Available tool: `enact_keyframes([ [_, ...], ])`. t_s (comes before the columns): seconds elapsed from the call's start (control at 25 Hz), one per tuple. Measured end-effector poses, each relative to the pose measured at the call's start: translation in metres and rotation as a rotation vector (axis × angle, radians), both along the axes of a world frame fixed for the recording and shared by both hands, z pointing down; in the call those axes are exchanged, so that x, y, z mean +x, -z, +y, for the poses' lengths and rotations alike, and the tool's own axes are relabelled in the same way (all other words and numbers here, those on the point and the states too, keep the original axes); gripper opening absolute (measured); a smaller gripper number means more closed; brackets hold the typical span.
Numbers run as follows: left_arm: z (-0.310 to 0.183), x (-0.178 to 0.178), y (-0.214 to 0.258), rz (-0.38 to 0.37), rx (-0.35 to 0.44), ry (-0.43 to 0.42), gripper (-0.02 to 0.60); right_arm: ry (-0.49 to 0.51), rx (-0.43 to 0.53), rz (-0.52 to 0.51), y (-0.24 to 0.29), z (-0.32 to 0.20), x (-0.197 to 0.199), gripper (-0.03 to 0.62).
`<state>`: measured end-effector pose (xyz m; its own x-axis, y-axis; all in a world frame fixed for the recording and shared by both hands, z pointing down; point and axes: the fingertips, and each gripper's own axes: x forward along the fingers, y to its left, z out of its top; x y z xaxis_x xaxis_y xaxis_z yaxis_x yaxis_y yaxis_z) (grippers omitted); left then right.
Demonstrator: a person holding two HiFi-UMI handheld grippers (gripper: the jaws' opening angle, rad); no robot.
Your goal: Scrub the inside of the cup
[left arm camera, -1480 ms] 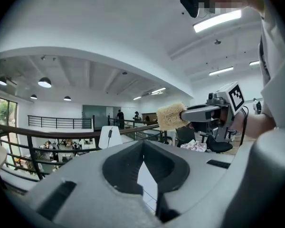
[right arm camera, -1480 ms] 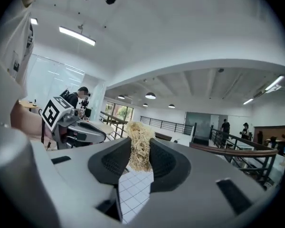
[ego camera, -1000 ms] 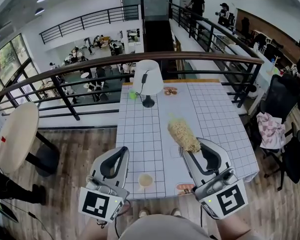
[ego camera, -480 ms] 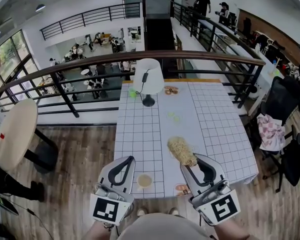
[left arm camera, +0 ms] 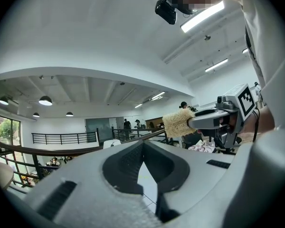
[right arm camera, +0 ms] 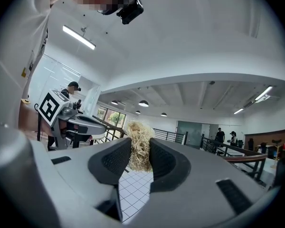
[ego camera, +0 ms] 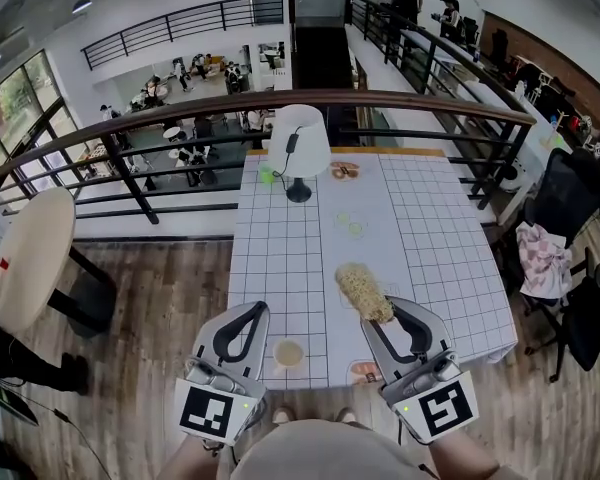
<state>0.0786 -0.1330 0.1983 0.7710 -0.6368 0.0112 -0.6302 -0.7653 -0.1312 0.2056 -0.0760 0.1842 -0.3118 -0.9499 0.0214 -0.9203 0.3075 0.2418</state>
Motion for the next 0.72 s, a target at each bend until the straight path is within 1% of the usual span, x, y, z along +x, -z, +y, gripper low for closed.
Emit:
enact_keyframes([
  [0.08, -0.0002, -0.0005, 0.0021, -0.01, 0.002, 0.004, 0.014, 0.004, -0.003, 0.001, -0.0006, -0.0007, -0.0003, 0.11],
  [0.28, 0.001, 0.0003, 0.0048, -0.001, 0.01, -0.005, 0.012, 0.015, -0.006, 0.016, -0.0029, 0.0006, -0.0058, 0.112],
  [0.6, 0.0042, 0.0022, -0.0008, -0.01, -0.009, -0.023, 0.012, 0.021, -0.016, 0.013, -0.0043, 0.0007, -0.0088, 0.112],
  [0.72, 0.0044, 0.0006, -0.0042, -0.016, 0.004, -0.024, 0.014, 0.025, -0.014, 0.013, -0.0047, 0.0005, -0.0096, 0.112],
])
